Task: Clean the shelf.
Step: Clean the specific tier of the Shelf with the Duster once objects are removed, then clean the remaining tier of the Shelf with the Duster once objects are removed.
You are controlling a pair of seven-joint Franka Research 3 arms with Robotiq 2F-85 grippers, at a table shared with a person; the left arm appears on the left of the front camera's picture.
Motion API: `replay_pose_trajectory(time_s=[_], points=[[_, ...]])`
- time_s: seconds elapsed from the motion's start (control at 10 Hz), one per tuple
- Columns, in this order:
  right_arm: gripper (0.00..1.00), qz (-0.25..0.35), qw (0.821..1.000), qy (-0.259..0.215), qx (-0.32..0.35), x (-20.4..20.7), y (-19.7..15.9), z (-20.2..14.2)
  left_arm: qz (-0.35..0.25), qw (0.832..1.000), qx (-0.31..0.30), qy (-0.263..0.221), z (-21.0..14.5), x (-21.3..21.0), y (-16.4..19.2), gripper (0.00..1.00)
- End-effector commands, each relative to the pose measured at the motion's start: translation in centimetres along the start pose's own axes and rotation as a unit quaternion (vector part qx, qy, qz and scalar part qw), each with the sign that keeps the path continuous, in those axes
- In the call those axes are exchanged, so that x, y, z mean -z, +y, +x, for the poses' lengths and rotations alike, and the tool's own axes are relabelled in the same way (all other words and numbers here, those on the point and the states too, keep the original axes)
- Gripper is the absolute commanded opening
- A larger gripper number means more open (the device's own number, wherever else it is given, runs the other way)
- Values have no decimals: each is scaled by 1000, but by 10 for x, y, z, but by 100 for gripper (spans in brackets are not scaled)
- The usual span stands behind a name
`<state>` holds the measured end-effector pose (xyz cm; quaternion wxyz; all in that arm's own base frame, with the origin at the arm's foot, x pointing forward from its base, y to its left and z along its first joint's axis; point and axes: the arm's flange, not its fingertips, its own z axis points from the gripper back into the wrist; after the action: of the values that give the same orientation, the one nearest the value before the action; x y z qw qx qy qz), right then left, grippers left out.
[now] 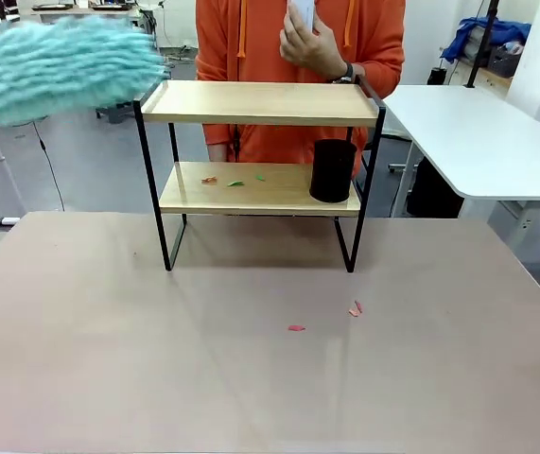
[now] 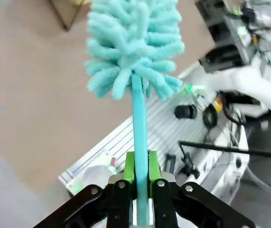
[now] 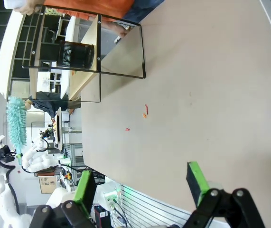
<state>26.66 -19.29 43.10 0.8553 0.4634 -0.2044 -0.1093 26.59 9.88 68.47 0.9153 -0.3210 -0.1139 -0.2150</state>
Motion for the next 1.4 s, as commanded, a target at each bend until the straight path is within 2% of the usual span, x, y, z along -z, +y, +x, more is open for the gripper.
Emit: replay_pose_trajectory(time_s=[0.0,0.1,0.2,0.4,0.5,0.6,1.3], points=[[100,11,1000,-6,-14,1,0,2,66,970,-187,-140,-26,15,34,12],[100,11,1000,-6,-14,1,0,2,101,948,-248,-174,-26,21,54,12],[100,11,1000,-6,-14,1,0,2,109,937,-284,-172,-13,41,73,12],[100,11,1000,-6,-14,1,0,2,168,912,-331,-176,21,93,112,12],[100,11,1000,-6,-14,1,0,2,159,907,-369,-123,31,107,120,12],[100,11,1000,-6,-14,1,0,2,149,925,-302,-177,-7,62,113,12],[100,11,1000,-6,-14,1,0,2,149,925,-302,-177,-7,62,113,12]])
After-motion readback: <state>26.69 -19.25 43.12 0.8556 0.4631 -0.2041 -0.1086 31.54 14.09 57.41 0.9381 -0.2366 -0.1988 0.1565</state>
